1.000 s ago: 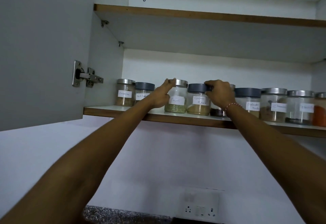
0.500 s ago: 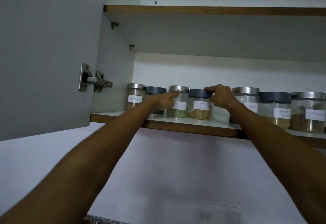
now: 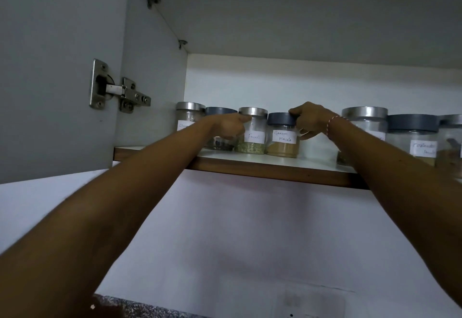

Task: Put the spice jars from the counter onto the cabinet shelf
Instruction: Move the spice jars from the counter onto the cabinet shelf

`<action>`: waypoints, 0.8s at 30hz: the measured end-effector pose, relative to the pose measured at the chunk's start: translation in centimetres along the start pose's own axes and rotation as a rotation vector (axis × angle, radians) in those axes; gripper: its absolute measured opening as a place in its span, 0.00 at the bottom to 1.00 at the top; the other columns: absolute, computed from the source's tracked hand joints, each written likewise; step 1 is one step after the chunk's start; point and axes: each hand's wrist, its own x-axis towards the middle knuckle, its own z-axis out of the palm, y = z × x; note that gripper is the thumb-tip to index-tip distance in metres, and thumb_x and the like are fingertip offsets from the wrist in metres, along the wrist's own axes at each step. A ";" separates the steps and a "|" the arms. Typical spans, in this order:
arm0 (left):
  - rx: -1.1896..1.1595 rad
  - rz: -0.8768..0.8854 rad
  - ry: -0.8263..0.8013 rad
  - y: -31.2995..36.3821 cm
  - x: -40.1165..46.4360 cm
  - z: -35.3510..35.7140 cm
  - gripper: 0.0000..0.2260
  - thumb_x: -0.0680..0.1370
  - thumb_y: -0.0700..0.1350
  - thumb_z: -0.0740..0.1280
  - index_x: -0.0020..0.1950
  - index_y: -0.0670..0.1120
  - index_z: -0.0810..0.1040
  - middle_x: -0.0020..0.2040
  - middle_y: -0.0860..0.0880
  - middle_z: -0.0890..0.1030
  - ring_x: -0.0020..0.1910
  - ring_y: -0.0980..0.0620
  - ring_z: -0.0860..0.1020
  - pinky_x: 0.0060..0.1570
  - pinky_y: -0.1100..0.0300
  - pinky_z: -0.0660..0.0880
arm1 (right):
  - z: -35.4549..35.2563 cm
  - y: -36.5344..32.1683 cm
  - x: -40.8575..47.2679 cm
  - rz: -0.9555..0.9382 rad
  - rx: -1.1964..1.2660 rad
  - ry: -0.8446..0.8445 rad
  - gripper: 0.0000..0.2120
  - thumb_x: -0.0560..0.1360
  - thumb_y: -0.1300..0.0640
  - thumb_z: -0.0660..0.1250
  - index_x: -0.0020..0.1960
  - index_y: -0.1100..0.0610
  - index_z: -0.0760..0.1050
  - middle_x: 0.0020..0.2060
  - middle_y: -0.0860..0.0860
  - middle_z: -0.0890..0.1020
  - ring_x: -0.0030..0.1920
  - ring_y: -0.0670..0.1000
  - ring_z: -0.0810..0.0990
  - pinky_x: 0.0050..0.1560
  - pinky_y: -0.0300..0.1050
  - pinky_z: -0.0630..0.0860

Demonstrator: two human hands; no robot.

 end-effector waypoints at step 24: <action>0.344 0.249 0.280 8.8 -1.2 5.6 0.28 0.81 0.38 0.53 0.77 0.46 0.44 0.78 0.44 0.45 0.77 0.46 0.45 0.74 0.51 0.48 | -4.2 4.1 -9.1 -0.292 -0.332 0.405 0.29 0.75 0.71 0.58 0.72 0.52 0.62 0.70 0.59 0.68 0.69 0.60 0.67 0.67 0.53 0.66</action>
